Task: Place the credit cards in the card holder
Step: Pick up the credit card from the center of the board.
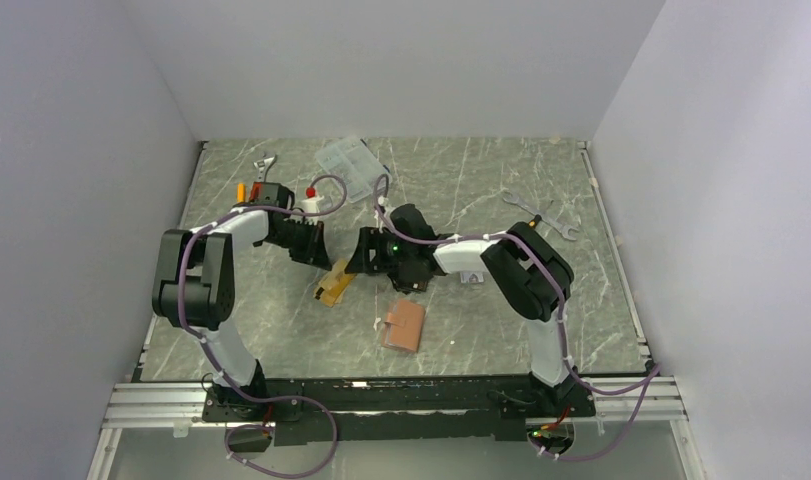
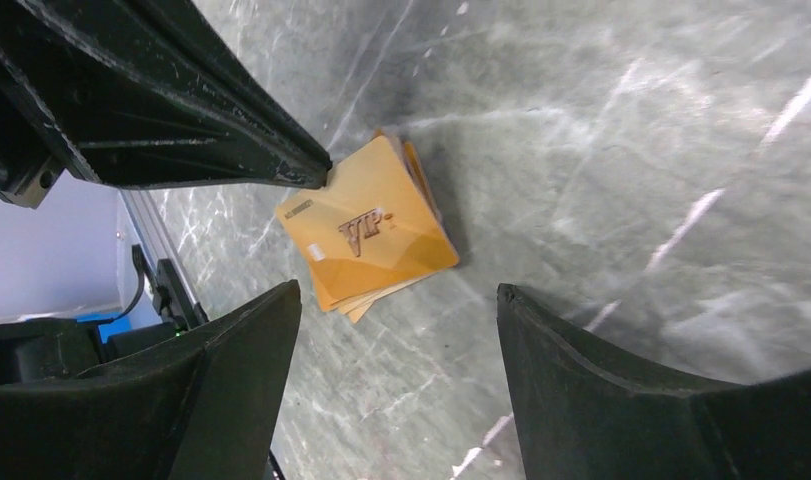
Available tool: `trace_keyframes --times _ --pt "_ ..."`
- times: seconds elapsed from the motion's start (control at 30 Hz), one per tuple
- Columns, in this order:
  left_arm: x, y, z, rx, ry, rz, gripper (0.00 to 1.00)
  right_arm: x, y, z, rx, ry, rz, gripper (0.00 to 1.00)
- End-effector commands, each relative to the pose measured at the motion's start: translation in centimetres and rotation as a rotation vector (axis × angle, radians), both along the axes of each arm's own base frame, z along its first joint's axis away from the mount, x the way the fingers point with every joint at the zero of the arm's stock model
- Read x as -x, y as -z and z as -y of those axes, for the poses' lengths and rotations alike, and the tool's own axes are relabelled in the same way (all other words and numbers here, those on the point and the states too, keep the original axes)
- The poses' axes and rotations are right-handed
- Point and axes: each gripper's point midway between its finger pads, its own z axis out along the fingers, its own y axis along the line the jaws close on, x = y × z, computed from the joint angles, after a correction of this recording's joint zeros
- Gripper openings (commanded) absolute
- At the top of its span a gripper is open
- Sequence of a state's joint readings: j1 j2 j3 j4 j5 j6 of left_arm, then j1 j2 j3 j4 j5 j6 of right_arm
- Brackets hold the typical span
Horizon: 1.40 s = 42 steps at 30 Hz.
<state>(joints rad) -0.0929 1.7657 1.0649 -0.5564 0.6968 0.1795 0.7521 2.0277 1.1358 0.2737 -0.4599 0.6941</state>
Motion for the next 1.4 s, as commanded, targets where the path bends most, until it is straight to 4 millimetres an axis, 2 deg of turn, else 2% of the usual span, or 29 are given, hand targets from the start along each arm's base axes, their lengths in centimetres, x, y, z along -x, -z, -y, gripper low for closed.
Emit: trace_keyframes --times 0.0,0.17,0.6,0.97,1.07,1.23,1.37 --pt "-1.4 -0.8 0.8 0.05 0.024 0.044 0.03 -1.6 -0.8 0.6 -0.068 0.02 0.033 0.73" --pt "-2.0 -0.2 0.7 0.042 0.025 0.038 0.02 -1.8 0.2 0.0 -0.093 -0.004 0.019 0.69" --pt "-3.5 0.0 1.2 0.035 0.032 0.045 0.01 -1.8 1.0 -0.6 -0.169 -0.03 -0.038 0.55" --pt "-4.0 0.6 2.2 0.006 0.056 0.043 0.0 -2.8 1.9 0.4 -0.185 0.038 -0.08 0.51" --pt "-3.8 1.1 2.0 -0.027 0.053 0.048 0.0 -3.6 2.2 1.4 -0.155 0.096 -0.085 0.51" --pt "-3.1 1.8 1.6 -0.06 0.038 0.05 0.0 -4.0 3.4 2.3 -0.096 0.15 -0.136 0.54" --pt "-3.0 1.6 1.4 -0.076 0.026 0.066 0.0 -3.9 4.3 2.8 -0.066 0.191 -0.184 0.54"
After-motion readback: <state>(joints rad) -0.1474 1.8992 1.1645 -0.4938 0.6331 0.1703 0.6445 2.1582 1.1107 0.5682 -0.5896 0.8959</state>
